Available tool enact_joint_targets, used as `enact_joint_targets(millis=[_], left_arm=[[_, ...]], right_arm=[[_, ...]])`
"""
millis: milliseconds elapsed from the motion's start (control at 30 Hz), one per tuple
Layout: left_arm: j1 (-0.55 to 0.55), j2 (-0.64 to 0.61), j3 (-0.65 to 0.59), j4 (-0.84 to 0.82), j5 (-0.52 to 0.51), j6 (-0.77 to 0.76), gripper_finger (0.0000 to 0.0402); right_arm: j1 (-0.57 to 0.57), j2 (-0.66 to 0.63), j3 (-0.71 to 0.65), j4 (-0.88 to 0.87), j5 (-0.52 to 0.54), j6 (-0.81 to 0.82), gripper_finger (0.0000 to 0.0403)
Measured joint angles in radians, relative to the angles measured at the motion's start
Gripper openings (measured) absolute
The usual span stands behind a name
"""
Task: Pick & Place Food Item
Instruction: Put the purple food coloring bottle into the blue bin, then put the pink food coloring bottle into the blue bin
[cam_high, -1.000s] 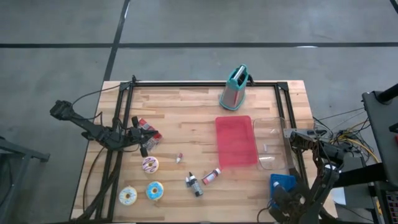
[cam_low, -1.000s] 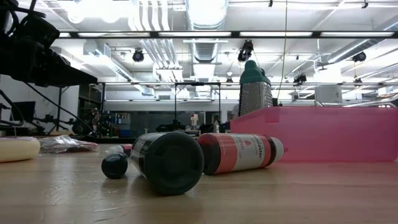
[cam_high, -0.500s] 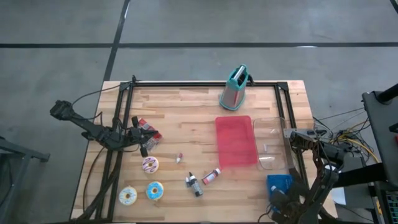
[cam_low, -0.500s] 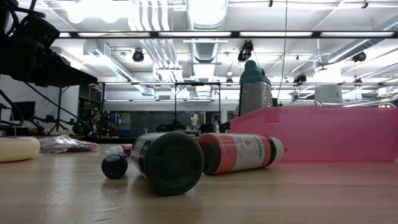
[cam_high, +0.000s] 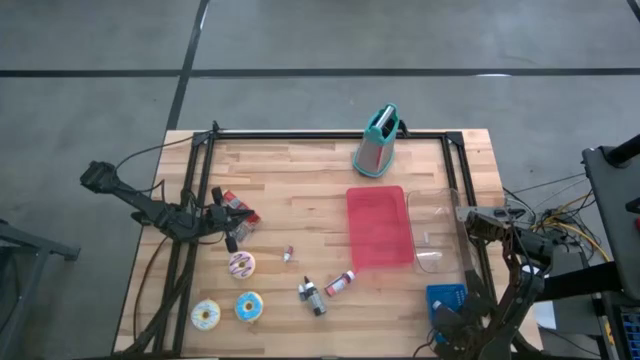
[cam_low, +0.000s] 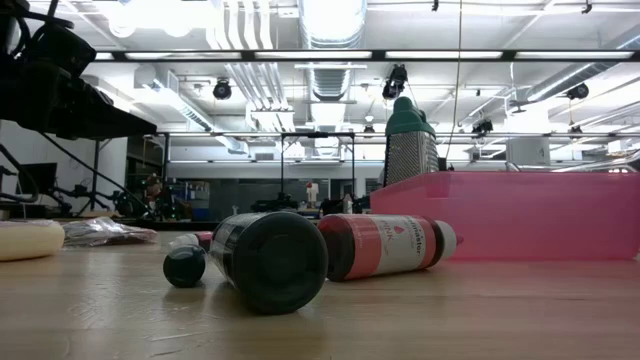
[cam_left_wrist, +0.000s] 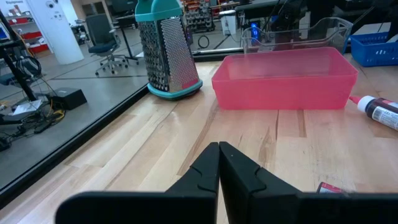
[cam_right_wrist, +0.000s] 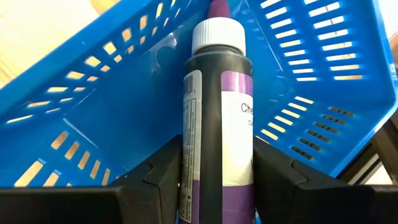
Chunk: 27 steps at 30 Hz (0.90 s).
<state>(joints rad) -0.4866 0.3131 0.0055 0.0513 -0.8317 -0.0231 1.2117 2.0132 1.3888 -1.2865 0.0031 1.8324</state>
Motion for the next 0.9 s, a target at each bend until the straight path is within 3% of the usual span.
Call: enact_joint_targets(millis=[333, 500, 900], left_arm=[[0.000, 0.000, 0.000, 0.000, 0.000, 0.000, 0.0012], [0.000, 0.000, 0.000, 0.000, 0.000, 0.000, 0.0012], [0.000, 0.000, 0.000, 0.000, 0.000, 0.000, 0.0012]], right_arm=[[-0.003, 0.000, -0.003, 0.020, 0.005, 0.002, 0.0154], [-0.004, 0.001, -0.014, 0.019, 0.012, 0.097, 0.0179], [-0.004, 0.001, -0.018, 0.022, 0.012, 0.101, 0.0230]])
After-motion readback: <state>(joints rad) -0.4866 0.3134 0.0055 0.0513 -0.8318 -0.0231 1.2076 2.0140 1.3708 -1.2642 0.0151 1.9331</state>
